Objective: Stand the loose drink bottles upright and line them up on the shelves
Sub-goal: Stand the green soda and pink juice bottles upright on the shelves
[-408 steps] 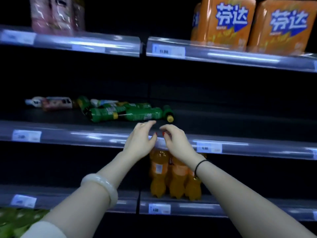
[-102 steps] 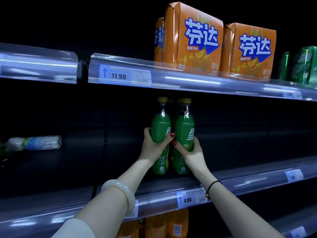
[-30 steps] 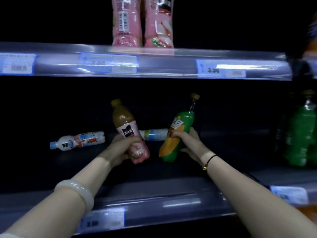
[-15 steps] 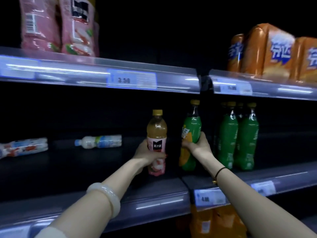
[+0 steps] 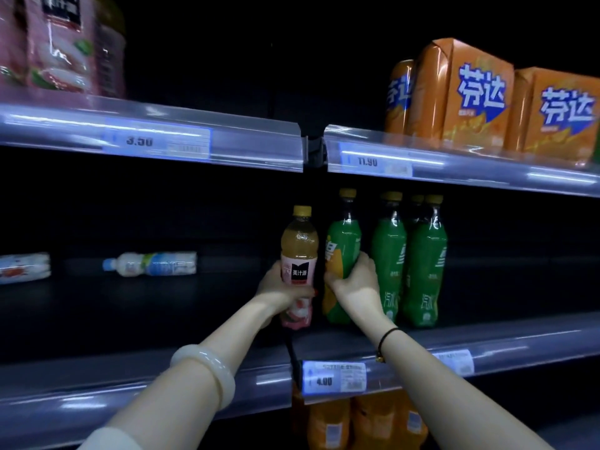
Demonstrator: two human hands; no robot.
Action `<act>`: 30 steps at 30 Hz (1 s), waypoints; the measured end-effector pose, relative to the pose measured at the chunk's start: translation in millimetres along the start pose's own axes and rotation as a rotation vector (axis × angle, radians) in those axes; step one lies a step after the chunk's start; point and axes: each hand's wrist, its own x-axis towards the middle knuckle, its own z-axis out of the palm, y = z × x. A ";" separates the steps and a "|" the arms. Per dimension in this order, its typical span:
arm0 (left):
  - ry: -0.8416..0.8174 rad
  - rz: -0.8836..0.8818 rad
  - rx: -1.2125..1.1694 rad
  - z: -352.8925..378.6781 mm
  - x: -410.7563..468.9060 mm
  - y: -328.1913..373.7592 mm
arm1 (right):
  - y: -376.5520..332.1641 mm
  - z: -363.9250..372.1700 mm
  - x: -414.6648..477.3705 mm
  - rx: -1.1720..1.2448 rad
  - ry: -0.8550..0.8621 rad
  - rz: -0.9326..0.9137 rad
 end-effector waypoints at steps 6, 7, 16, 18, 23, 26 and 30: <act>0.021 0.006 -0.017 3.0 -7.2 0.8 | 0.2 -3.4 -12.1 -0.007 0.002 -0.047; 0.033 0.016 -0.034 2.7 -12.1 1.3 | -0.5 -3.4 -17.3 -0.046 0.042 -0.111; -0.052 0.228 -0.092 -33.3 -83.0 20.6 | -53.1 -21.3 -92.9 0.113 -0.267 -0.452; -0.089 0.266 -0.047 -58.1 -103.6 34.7 | -78.2 -16.8 -113.8 0.241 -0.279 -0.371; -0.034 0.363 0.015 -133.0 -155.3 77.0 | -159.5 -9.0 -154.8 0.443 -0.182 -0.404; 0.054 0.392 0.036 -180.2 -171.2 111.8 | -220.9 -10.8 -165.9 0.507 -0.157 -0.461; 0.097 0.490 0.006 -231.3 -173.6 166.9 | -296.2 -18.4 -151.3 0.602 -0.090 -0.496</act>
